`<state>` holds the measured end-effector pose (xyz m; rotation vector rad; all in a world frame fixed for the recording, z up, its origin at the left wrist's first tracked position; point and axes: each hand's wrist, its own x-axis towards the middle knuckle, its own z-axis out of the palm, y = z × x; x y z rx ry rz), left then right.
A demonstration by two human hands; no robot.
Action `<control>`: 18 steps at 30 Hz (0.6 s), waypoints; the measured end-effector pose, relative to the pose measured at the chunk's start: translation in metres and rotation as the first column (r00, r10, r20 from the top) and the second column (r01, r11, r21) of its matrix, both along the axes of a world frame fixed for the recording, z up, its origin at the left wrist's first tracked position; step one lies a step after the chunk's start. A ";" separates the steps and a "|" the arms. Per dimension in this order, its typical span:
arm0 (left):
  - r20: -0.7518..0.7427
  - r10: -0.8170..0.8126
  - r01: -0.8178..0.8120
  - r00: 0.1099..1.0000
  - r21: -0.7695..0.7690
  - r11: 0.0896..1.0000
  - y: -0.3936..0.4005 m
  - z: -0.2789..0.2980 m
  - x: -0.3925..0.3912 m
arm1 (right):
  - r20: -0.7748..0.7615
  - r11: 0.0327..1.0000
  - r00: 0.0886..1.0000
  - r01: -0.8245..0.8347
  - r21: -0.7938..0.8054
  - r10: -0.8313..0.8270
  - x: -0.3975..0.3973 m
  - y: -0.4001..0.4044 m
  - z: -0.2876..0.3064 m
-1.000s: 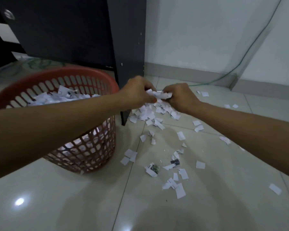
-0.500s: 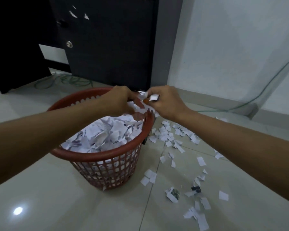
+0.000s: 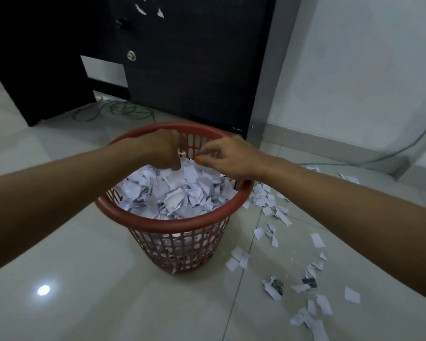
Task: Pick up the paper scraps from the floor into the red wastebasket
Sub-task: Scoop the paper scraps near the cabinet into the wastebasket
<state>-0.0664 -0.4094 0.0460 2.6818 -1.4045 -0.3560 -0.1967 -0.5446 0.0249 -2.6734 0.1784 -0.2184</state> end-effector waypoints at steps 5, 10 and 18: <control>0.078 -0.095 0.113 0.992 -0.270 0.956 -0.011 0.005 -0.019 | 0.150 0.998 0.988 0.044 -0.039 -0.037 -0.009 -0.011 -0.004; 0.051 -0.185 0.189 0.982 -0.419 0.888 -0.037 0.005 -0.046 | 0.267 0.995 0.963 0.060 -0.079 -0.037 -0.037 -0.024 -0.002; 0.091 -0.324 0.333 0.942 -0.401 0.854 -0.078 0.001 -0.096 | 0.226 0.971 0.967 0.158 -0.178 -0.115 -0.098 -0.060 -0.014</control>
